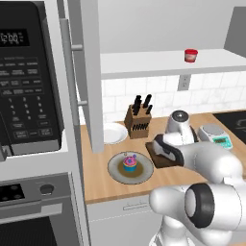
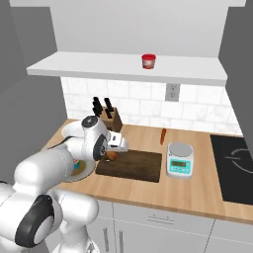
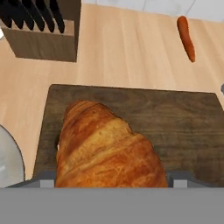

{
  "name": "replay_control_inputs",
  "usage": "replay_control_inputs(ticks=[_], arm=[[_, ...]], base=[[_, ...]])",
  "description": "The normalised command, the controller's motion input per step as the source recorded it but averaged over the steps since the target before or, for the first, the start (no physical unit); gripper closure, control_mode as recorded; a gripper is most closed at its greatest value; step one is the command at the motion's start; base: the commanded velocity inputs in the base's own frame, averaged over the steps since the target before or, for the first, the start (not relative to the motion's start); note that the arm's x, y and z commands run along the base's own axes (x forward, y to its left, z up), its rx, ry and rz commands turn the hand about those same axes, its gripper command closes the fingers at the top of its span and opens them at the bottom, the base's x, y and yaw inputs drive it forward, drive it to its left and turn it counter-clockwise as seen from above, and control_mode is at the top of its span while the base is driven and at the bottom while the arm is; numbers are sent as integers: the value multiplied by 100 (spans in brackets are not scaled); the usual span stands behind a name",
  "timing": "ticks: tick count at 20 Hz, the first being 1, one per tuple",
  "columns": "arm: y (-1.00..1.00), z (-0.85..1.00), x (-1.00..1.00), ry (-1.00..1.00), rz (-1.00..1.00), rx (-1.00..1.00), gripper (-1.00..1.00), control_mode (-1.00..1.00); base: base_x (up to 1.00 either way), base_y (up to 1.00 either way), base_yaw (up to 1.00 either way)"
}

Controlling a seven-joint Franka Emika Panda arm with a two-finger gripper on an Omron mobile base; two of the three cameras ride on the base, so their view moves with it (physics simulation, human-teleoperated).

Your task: From the different types of pastries on the counter, select a croissant and place it on the cutting board. Then retrieve a jar of jam from the cabinet and place it alongside the croissant on the cutting board.

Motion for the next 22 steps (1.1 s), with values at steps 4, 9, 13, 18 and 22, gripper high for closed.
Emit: replay_control_inputs(ticks=[4,9,13,18,22], arm=[[23,-18,10,2,4,-6,100,-100],[4,-35,6,3,0,-4,100,-100],[-4,-22,5,3,0,0,100,-100],[0,0,20,1,0,0,100,-100],[0,0,13,0,0,0,-100,-100]], base=[[0,0,0],[0,0,0],[0,0,0],[0,0,0],[0,0,0]])
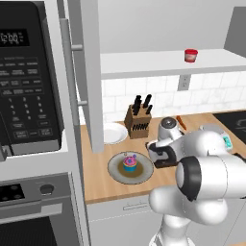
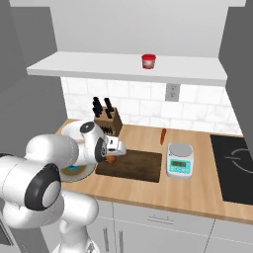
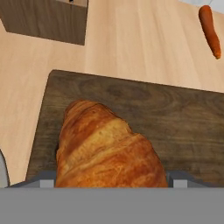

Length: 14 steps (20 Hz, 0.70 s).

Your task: From the different types of pastries on the counter, select a croissant and place it on the cutting board. Then retrieve a jar of jam from the cabinet and place it alongside the croissant on the cutting board.

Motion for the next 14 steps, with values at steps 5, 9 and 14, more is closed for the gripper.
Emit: replay_control_inputs(ticks=[5,9,14], arm=[[0,0,0,1,0,-1,-100,-100],[0,0,0,0,0,3,-100,-100],[0,2,1,0,0,9,-100,-100]], base=[[0,0,0],[0,0,0],[0,0,0]])
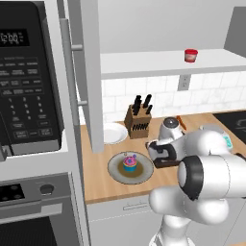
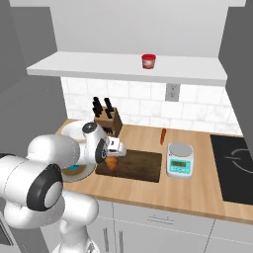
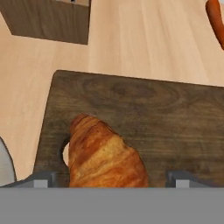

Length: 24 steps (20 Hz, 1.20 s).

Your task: From the different types of pastries on the counter, select a croissant and place it on the cutting board. Then retrieve a jar of jam from the cabinet and place it alongside the croissant on the cutting board.

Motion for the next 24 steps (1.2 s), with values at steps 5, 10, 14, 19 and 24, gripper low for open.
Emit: replay_control_inputs(ticks=[5,10,14,19,24], arm=[[-12,48,7,0,0,9,-100,-100],[-11,100,-6,0,-4,7,-100,-100],[-59,100,-53,0,-12,0,-100,-100],[-96,100,-67,-9,-17,1,-100,-100],[-96,95,-64,-27,-21,8,-100,-100]], base=[[0,0,0],[0,0,0],[0,0,0],[0,0,0],[0,0,0]])
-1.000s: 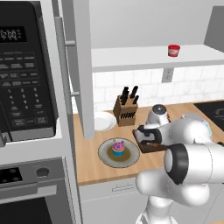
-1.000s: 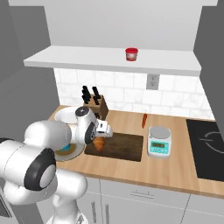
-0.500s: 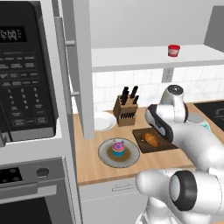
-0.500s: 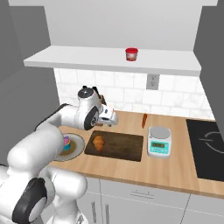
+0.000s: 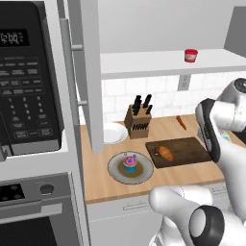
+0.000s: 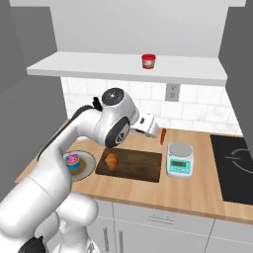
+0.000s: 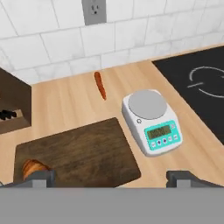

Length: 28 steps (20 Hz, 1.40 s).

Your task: From the different types of pastries on the counter, select a croissant and place it on the cutting board. Then retrieve a jar of jam from the cabinet and place it alongside the croissant on the cutting board.

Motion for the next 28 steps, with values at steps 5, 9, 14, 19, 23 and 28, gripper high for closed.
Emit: replay_control_inputs(ticks=[5,9,14,19,23,28], arm=[[-46,92,-40,-39,-12,13,-100,-100],[-14,67,-33,-45,-2,1,-100,-100],[0,65,-32,-43,0,-4,-100,-100],[0,78,-26,-19,1,-39,-100,-100],[0,82,-17,-14,5,-51,-100,-100],[0,19,12,0,7,-7,-100,-100]], base=[[0,0,0],[0,0,0],[0,0,0],[0,0,0],[0,0,0],[0,0,0]])
